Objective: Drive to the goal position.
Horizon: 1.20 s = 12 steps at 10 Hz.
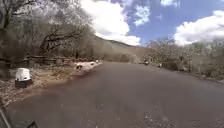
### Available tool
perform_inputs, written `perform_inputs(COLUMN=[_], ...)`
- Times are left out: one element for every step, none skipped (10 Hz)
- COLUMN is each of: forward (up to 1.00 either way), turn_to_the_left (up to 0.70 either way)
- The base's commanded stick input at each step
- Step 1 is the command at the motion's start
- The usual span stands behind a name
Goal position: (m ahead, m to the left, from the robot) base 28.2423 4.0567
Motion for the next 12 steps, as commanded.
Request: perform_inputs(forward=[0.70,0.70,0.70,0.70,0.70,0.70,0.70,0.70,0.70,0.70,0.70,0.70], turn_to_the_left=[0.00,0.00,0.00,0.00,0.00,0.00,0.00,0.00,0.00,0.00,0.00,0.00])
